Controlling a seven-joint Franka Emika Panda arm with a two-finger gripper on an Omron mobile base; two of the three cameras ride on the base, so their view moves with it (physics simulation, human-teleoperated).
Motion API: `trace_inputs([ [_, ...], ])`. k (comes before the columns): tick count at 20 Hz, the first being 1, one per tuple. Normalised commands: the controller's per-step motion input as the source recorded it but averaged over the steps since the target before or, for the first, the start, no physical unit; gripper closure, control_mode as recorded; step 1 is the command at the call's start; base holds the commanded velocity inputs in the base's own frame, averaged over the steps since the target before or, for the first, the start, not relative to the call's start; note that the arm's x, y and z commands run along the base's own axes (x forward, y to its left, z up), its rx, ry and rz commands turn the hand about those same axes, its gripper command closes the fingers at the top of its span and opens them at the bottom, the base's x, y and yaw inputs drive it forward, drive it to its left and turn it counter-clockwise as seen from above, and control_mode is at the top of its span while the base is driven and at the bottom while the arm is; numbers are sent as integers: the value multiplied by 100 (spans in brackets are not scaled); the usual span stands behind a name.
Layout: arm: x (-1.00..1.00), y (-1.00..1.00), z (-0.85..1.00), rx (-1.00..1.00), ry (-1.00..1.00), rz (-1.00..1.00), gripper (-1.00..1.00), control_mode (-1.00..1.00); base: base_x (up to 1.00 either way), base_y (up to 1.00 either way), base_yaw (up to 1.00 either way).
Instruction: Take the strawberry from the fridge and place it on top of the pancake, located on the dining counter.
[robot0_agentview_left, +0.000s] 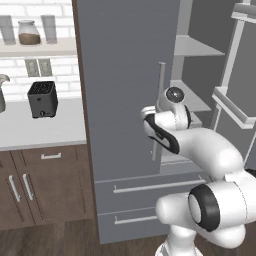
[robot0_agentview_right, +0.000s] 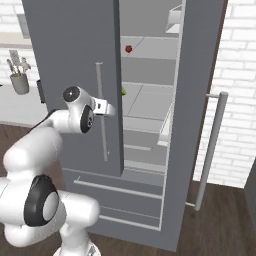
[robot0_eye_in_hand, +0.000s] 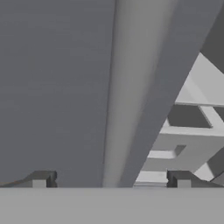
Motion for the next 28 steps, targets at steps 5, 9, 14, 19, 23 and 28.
trace_inputs([
  [5,41,0,-13,0,0,0,-100,-100,0,0,0],
  [9,40,0,-27,0,-1,0,100,-100,0,0,0],
  [14,65,0,-60,0,-8,0,100,-100,0,0,0],
  [19,89,3,-69,0,-6,0,100,-100,0,0,0],
  [23,-34,54,2,1,6,3,100,-100,0,0,0],
  [28,-97,100,16,7,7,5,100,-100,0,0,0],
])
